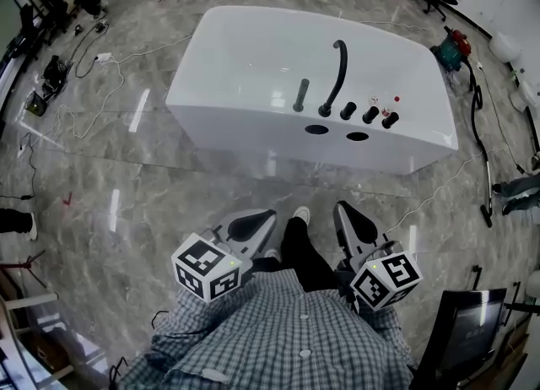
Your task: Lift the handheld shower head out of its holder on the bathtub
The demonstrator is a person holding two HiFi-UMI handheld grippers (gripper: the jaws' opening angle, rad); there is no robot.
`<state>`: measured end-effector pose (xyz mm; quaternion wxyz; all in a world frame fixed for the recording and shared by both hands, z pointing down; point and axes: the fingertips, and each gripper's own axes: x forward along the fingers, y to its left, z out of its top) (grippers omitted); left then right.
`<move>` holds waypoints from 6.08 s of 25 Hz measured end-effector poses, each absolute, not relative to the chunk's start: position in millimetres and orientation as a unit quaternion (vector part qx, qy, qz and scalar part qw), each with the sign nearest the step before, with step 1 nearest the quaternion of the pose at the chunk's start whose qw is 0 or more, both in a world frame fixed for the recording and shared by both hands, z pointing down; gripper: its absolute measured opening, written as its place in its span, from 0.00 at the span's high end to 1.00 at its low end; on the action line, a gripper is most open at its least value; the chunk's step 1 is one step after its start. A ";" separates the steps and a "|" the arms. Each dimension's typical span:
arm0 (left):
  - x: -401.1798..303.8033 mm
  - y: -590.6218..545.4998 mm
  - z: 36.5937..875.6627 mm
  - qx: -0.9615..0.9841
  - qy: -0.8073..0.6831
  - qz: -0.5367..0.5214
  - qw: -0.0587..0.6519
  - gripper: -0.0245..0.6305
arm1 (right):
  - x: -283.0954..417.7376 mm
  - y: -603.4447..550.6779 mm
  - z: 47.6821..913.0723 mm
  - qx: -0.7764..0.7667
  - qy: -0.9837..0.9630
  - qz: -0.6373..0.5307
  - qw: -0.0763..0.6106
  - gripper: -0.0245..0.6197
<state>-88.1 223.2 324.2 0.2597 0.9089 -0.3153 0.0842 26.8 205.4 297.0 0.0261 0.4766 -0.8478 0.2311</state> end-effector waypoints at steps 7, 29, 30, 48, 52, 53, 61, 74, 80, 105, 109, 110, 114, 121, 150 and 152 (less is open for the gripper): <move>-78.5 205.5 321.7 0.907 -0.324 0.076 0.257 0.95 | 29.5 185.2 303.0 0.467 -0.851 0.239 0.027 0.94; -36.7 34.6 335.8 0.883 -0.364 0.094 0.282 0.95 | 71.6 6.4 317.7 0.416 -0.868 0.269 0.010 0.94; -33.0 26.3 334.8 0.882 -0.365 0.094 0.282 0.95 | 73.7 -3.2 317.9 0.412 -0.871 0.267 0.012 0.94; -4.7 -87.1 335.0 0.859 -0.419 0.098 0.276 0.95 | 112.2 -128.6 336.9 0.381 -0.888 0.252 0.051 0.94; -6.2 -94.3 337.2 0.858 -0.421 0.101 0.276 0.95 | 108.2 -141.8 341.0 0.382 -0.889 0.248 0.054 0.94; -6.8 -96.6 338.4 0.857 -0.422 0.101 0.277 0.95 | 107.2 -144.2 342.4 0.382 -0.888 0.250 0.054 0.94; -7.9 -118.0 371.1 0.859 -0.402 0.120 0.293 0.95 | 104.0 -151.3 369.3 0.406 -0.870 0.269 0.076 0.94; -26.6 -151.0 422.9 0.869 -0.368 0.123 0.308 0.95 | 79.5 -165.3 414.8 0.417 -0.863 0.259 0.119 0.94; -27.3 -156.8 456.3 0.874 -0.346 0.129 0.315 0.95 | 75.3 -177.9 441.0 0.432 -0.855 0.252 0.134 0.94; -54.1 -220.2 589.4 0.870 -0.366 0.137 0.300 0.95 | 52.5 -213.1 574.7 0.440 -0.846 0.248 0.171 0.94; -54.1 -224.8 610.2 0.873 -0.356 0.138 0.302 0.95 | 53.5 -214.1 591.9 0.445 -0.841 0.253 0.175 0.94; -55.2 -226.4 614.5 0.874 -0.355 0.139 0.302 0.95 | 53.2 -214.6 595.2 0.447 -0.839 0.255 0.175 0.94; -55.4 -236.0 631.7 0.878 -0.348 0.162 0.286 0.95 | 56.0 -217.4 607.7 0.456 -0.832 0.262 0.177 0.94; -50.1 -251.7 663.3 0.885 -0.351 0.176 0.248 0.95 | 62.3 -215.3 628.8 0.467 -0.820 0.276 0.184 0.94; 20.7 -288.1 724.7 0.907 -0.316 0.261 0.094 0.77 | 133.6 -194.6 666.6 0.525 -0.771 0.309 0.182 0.94; 23.5 -290.0 726.7 0.907 -0.313 0.265 0.088 0.77 | 136.6 -193.7 667.5 0.528 -0.769 0.312 0.182 0.94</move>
